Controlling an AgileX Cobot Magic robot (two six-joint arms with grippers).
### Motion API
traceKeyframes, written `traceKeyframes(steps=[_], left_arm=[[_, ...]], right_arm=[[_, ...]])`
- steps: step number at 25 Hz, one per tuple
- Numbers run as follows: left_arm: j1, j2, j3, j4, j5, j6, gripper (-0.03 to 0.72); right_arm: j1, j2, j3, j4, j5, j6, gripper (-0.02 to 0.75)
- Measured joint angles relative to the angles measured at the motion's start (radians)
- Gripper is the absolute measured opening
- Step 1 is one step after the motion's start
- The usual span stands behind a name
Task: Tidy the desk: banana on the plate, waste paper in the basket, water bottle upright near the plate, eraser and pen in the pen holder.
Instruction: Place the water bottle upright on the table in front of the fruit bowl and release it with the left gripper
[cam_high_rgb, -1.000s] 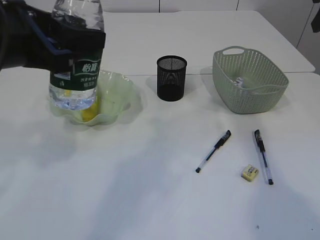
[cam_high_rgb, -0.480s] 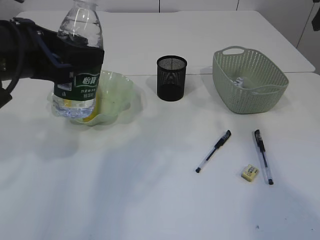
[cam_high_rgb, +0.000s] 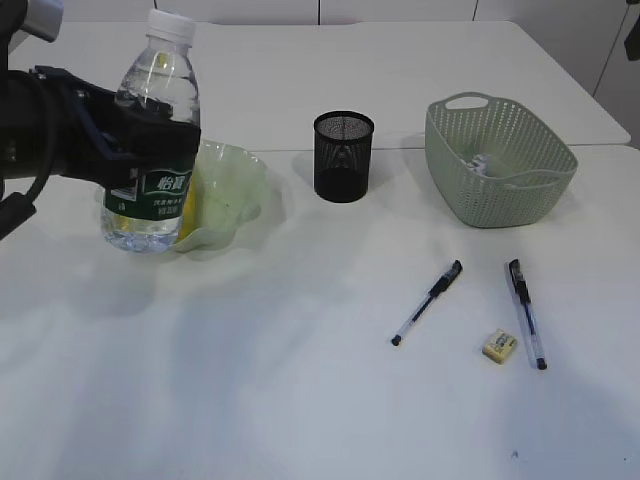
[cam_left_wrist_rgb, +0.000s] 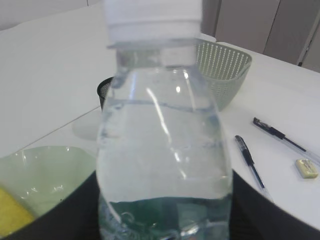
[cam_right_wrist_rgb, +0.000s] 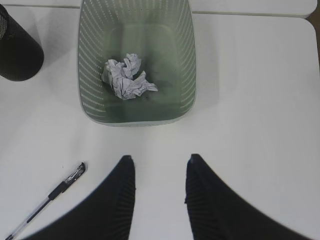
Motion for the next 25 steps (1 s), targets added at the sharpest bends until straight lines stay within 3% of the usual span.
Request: traceKeyframes(steps=[6,25], left_arm=[[0.041,0.015,0.000,0.069,-0.054,0.000,0.369],[0.085,0.026,0.000,0.120,-0.036,0.000,0.369]], right_arm=[[0.000,0.000,0.000,-0.008,-0.002,0.000,0.261],[0.000,0.000,0.000,-0.016,-0.003,-0.002,0.261]])
